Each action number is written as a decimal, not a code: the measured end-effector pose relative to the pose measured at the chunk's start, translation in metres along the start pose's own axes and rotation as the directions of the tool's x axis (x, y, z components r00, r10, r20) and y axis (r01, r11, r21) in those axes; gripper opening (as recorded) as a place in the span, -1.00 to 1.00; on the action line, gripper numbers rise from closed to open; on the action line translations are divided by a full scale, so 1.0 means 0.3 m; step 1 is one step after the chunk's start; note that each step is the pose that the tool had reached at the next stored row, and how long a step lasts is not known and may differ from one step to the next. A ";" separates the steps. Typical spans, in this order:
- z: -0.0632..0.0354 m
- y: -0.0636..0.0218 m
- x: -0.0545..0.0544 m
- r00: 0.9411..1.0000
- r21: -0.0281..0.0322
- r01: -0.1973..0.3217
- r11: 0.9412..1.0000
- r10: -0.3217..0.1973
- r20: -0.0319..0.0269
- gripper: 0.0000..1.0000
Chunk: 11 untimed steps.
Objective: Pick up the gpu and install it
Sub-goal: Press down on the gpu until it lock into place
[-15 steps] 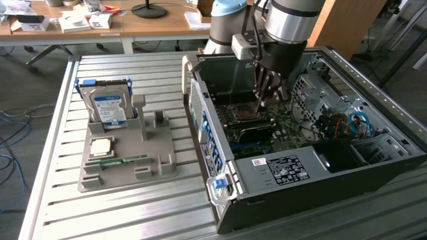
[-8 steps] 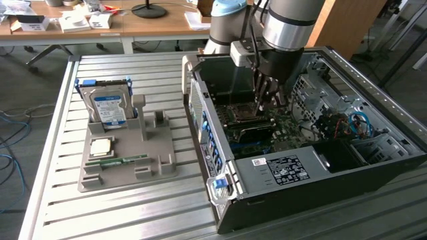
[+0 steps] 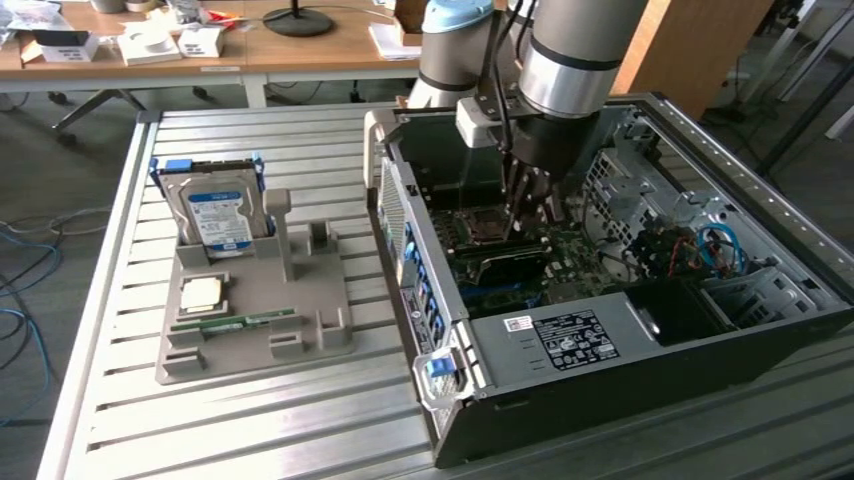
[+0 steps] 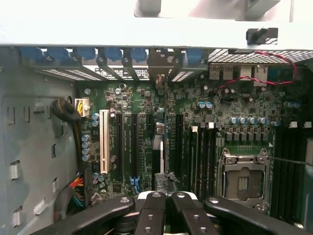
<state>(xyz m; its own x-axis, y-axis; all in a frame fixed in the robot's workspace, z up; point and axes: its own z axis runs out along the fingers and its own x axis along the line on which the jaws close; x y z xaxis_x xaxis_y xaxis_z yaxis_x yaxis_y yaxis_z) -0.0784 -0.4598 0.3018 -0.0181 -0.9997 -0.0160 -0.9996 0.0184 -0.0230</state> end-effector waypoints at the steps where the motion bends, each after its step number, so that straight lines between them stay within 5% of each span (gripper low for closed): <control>1: 0.006 0.001 0.000 1.000 0.000 0.000 1.000 0.000 0.000 -0.79; 11: 0.016 0.027 0.000 1.000 0.000 0.000 1.000 0.000 0.000 -0.79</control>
<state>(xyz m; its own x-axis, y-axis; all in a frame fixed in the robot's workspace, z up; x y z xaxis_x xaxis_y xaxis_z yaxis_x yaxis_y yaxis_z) -0.0862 -0.4597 0.2970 -0.0181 -0.9997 -0.0162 -0.9996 0.0185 -0.0233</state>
